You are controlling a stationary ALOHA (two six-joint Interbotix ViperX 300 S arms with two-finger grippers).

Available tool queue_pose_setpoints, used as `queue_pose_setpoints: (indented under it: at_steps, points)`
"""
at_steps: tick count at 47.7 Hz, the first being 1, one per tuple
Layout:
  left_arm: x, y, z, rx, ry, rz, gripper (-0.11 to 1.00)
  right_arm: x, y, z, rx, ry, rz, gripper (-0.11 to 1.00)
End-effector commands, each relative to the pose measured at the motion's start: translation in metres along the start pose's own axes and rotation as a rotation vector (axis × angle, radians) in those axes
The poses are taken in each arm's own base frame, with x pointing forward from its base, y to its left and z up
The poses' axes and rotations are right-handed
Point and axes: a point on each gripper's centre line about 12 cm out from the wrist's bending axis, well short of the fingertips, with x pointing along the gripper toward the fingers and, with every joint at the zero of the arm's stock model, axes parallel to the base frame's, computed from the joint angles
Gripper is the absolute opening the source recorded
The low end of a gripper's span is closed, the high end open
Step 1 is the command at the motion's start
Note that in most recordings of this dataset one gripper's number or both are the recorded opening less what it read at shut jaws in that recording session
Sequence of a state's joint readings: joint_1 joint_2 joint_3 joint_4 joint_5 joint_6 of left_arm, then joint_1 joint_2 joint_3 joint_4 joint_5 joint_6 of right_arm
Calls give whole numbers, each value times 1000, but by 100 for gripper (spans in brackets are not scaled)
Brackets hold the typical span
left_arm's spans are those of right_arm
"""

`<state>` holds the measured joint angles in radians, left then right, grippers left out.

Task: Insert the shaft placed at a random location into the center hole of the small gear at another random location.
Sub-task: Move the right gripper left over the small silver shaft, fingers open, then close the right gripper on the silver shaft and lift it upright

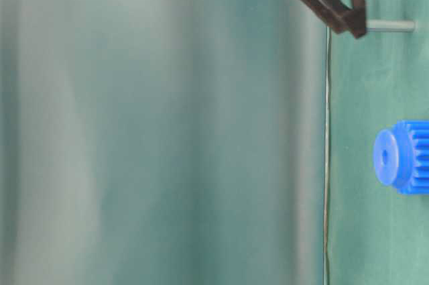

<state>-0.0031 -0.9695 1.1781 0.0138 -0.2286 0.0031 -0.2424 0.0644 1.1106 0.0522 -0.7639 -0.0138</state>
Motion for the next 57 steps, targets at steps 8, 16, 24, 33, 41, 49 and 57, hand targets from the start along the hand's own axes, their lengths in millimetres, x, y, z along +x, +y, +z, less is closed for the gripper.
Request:
queue_pose_setpoints:
  at_steps: [8, 16, 24, 33, 41, 49, 57]
  points:
    - [2, 0, 6, 1, -11, -2, 0, 11, -3, 0, 14, -7, -22, 86]
    - [2, 0, 4, 0, 2, -2, 0, 8, -4, -1, 19, -6, -26, 70]
    - [2, 0, 4, -2, 2, -2, 0, 6, -4, 1, 18, -30, -27, 32]
    - [2, 0, 3, 0, 5, -2, 0, 6, -4, 3, 15, -41, -26, 14]
    - [2, 0, 3, 0, 5, -2, 0, 6, -4, 2, 13, -37, -25, 14]
    - [2, 0, 3, 0, 5, -2, 0, 5, -4, 5, 11, -35, -24, 14]
    - [2, 0, 2, 0, 8, -2, 0, -4, -3, 22, 14, -36, -19, 14]
